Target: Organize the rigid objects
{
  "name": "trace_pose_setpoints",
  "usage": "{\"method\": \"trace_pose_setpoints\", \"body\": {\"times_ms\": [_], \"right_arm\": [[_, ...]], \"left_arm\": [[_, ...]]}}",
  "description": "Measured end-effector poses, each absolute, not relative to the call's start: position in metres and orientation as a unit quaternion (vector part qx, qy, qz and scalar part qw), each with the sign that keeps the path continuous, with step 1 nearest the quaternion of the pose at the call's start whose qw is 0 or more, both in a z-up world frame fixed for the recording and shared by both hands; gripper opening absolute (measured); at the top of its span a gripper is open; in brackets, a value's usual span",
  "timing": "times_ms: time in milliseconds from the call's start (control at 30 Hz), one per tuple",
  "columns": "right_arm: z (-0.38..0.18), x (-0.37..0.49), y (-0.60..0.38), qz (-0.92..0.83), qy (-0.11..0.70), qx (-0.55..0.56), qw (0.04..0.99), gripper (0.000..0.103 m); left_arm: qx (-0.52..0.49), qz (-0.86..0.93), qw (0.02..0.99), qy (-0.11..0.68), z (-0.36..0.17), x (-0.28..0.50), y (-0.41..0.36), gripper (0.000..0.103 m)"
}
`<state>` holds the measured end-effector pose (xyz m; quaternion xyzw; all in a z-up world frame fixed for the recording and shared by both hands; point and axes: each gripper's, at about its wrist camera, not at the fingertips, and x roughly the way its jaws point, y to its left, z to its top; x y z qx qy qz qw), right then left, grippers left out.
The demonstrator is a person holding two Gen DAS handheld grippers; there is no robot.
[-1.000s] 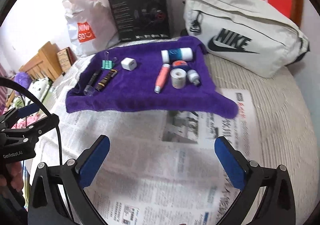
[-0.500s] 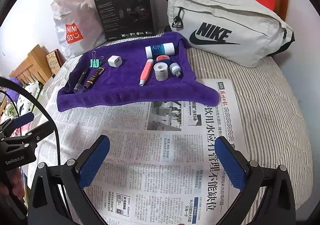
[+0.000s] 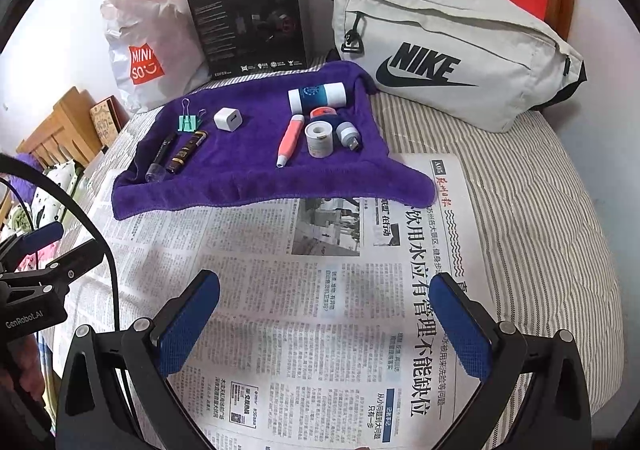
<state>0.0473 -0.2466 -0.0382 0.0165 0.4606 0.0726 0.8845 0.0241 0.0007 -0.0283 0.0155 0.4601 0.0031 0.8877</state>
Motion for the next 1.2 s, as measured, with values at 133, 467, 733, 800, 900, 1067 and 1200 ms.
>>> {"method": "trace_pose_setpoints", "body": {"times_ms": [133,467,733,800,900,1067,1200], "right_arm": [[-0.0383,0.0473,-0.2459,0.074,0.461,0.017,0.884,0.103],[-0.0368,0.0471,-0.246,0.074,0.462,0.015,0.884,0.103],[-0.0363,0.0466,-0.2454,0.073,0.463,0.015,0.883,0.103],[-0.0364,0.0464,-0.245,0.073,0.463,0.013,0.883,0.103],[-0.0371,0.0461,-0.2448,0.072,0.464,0.012,0.883,0.103],[-0.0375,0.0457,-0.2449,0.071,0.464,0.011,0.883,0.103],[-0.0372,0.0458,-0.2445,0.07,0.465,0.01,0.883,0.103]], "left_arm": [[0.015,0.005,0.887,0.461,-0.0278,0.0237,0.0011,0.097],[0.018,0.006,0.887,0.461,-0.0278,0.0231,0.0027,0.097],[0.013,0.009,0.886,0.463,-0.0276,0.0224,0.0023,0.097],[0.013,0.009,0.886,0.463,-0.0276,0.022,0.0015,0.097],[0.014,0.008,0.887,0.462,-0.027,0.0217,0.0013,0.097],[0.013,0.009,0.887,0.462,-0.0267,0.0213,0.0011,0.097],[0.011,0.009,0.887,0.461,-0.0257,0.0203,0.0019,0.097]]}}
